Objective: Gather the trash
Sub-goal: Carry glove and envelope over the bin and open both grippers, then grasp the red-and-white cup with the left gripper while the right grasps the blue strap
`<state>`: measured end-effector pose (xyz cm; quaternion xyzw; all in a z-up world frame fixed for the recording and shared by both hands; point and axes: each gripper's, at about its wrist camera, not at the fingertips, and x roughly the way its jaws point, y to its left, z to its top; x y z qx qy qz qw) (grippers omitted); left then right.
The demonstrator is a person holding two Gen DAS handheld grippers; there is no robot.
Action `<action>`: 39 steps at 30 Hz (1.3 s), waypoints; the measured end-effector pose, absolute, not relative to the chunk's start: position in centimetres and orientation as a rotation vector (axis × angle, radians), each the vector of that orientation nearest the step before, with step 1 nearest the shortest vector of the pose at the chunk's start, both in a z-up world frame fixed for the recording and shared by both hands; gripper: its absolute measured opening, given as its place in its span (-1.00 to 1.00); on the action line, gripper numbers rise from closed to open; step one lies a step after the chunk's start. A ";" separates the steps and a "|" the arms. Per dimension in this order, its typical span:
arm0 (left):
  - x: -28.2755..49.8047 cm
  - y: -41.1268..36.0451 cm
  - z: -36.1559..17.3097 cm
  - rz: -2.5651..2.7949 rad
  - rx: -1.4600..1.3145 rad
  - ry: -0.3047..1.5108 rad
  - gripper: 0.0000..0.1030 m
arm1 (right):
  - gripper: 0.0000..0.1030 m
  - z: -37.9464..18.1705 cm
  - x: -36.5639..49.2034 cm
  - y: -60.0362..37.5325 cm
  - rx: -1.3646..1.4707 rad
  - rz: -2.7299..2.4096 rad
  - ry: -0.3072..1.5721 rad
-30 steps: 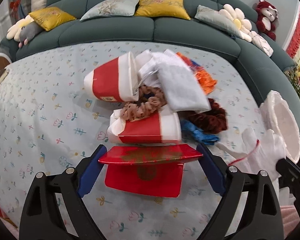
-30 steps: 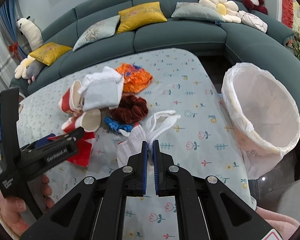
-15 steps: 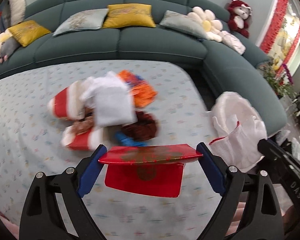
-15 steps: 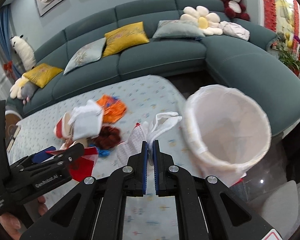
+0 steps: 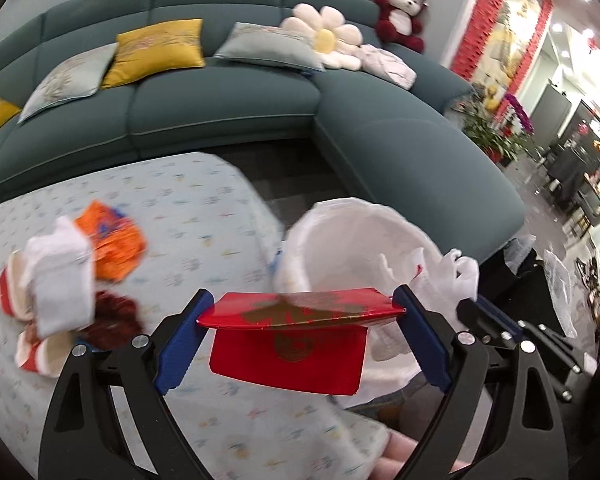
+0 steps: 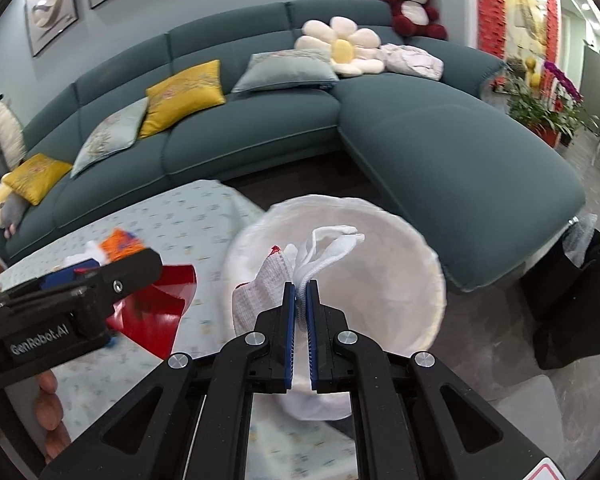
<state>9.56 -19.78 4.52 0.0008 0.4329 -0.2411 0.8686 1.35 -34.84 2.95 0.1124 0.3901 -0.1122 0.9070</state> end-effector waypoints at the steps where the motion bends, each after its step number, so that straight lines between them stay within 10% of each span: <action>1: 9.8 -20.7 4.4 -0.513 0.006 0.909 0.68 | -0.90 2.7 1.6 -35.4 0.241 -0.239 0.809; 10: 11.3 -25.8 2.4 -0.535 0.040 0.956 0.71 | -0.82 0.6 3.4 -38.9 0.279 -0.276 0.826; 14: 11.8 -25.6 2.0 -0.508 0.040 0.962 0.74 | -0.34 0.3 3.5 -39.4 0.288 -0.299 0.817; 22: 12.1 -24.0 2.5 -0.488 -0.002 0.939 0.79 | -0.11 1.2 2.8 -38.8 0.290 -0.300 0.789; 39: 10.8 -17.9 4.1 -0.402 -0.024 0.913 0.79 | 0.06 2.5 0.6 -35.0 0.240 -0.275 0.789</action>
